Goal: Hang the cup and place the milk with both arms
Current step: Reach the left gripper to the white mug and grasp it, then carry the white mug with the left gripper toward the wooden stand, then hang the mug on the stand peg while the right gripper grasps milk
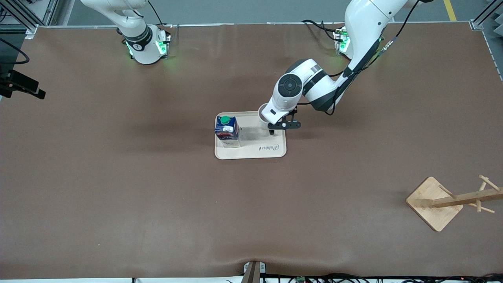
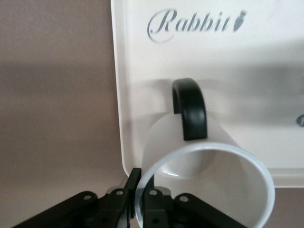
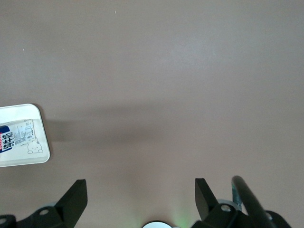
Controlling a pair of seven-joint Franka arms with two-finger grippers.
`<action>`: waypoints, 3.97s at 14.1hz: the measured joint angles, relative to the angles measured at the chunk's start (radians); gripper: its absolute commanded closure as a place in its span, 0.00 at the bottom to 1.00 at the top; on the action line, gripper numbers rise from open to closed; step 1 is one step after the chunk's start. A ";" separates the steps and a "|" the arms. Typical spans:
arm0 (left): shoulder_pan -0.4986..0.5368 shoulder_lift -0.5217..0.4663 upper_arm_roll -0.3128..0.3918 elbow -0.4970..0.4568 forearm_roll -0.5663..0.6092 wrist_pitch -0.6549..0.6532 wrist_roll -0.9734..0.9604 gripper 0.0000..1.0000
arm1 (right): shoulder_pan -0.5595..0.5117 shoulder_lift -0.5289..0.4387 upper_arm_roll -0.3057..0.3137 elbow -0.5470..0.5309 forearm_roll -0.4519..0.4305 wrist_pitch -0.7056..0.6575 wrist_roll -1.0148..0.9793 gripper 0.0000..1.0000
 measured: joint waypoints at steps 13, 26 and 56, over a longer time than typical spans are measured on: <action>0.379 -0.217 0.005 0.311 0.015 -0.322 0.355 1.00 | 0.005 0.154 0.004 -0.010 0.012 0.021 -0.003 0.00; 0.869 -0.287 0.006 0.375 -0.021 -0.344 1.163 1.00 | 0.267 0.167 0.016 -0.139 0.156 0.214 0.284 0.00; 0.979 -0.103 -0.002 0.479 -0.077 -0.277 1.355 0.00 | 0.726 0.436 0.003 -0.100 0.160 0.550 0.818 0.00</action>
